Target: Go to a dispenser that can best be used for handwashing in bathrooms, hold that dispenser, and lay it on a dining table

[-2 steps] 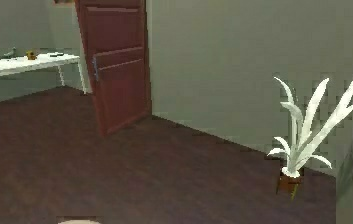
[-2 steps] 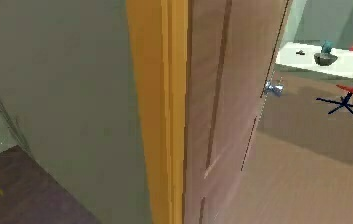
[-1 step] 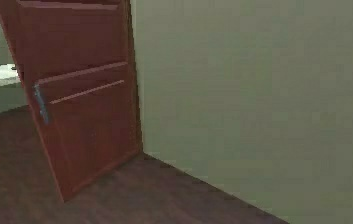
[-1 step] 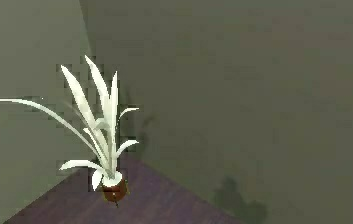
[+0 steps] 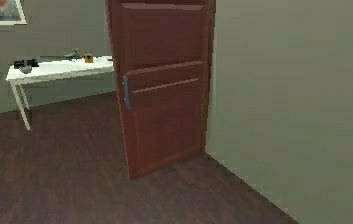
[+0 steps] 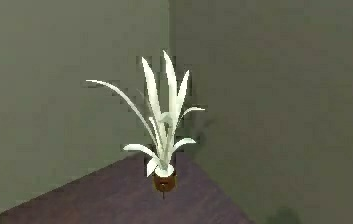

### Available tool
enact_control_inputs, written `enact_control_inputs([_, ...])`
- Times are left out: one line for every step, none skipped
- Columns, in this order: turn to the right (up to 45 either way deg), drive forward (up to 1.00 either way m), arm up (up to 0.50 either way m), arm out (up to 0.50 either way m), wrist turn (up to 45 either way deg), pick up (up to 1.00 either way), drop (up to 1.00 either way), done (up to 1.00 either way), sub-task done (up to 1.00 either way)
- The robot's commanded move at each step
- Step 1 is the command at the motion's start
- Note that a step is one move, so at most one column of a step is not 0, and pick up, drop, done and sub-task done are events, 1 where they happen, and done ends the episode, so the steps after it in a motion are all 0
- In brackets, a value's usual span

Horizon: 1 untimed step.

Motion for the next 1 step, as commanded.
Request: enact_control_inputs([0.0,0.05,0.0,0.0,0.0,0.0,0.0,0.0,0.0])
